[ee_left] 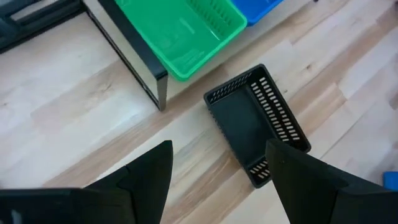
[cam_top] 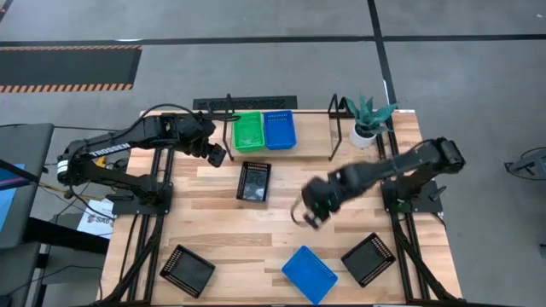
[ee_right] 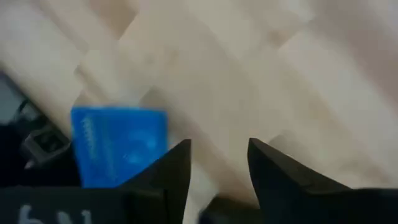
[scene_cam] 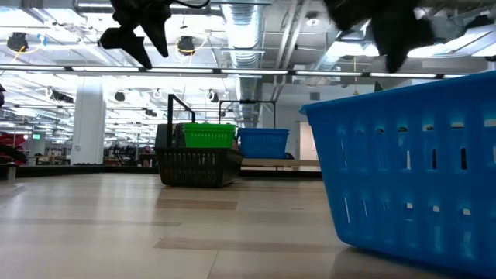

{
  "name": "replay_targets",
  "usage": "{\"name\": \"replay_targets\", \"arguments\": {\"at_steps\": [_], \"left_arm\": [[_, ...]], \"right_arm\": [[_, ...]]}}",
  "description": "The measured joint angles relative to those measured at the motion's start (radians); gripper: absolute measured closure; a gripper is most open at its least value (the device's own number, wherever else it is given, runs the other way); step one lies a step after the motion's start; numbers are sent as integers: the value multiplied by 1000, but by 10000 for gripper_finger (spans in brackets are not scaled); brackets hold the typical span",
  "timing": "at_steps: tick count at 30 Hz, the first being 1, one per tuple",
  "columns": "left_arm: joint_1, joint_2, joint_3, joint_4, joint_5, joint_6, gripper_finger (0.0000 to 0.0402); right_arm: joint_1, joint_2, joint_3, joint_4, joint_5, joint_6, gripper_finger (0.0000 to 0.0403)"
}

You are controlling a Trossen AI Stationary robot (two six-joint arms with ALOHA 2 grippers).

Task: Stack baskets on shelf by color
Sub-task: Stack the blue bin on the other blue bins on the shelf

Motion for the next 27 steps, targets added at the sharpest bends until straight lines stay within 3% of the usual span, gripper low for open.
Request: {"name": "replay_targets", "arguments": {"at_steps": [6,11,15,27], "left_arm": [[0,0,0,5,37,90,157],[1,0,0,6,53,139,157],[1,0,0,7,61,162,157],[1,0,0,4,57,168,157]], "right_arm": [[175,23,1,100,-10,121,183],[249,59,0,148,77,213,156],[278,122,3,185,92,217,153],[292,315,2,248,-47,162,153]]}}
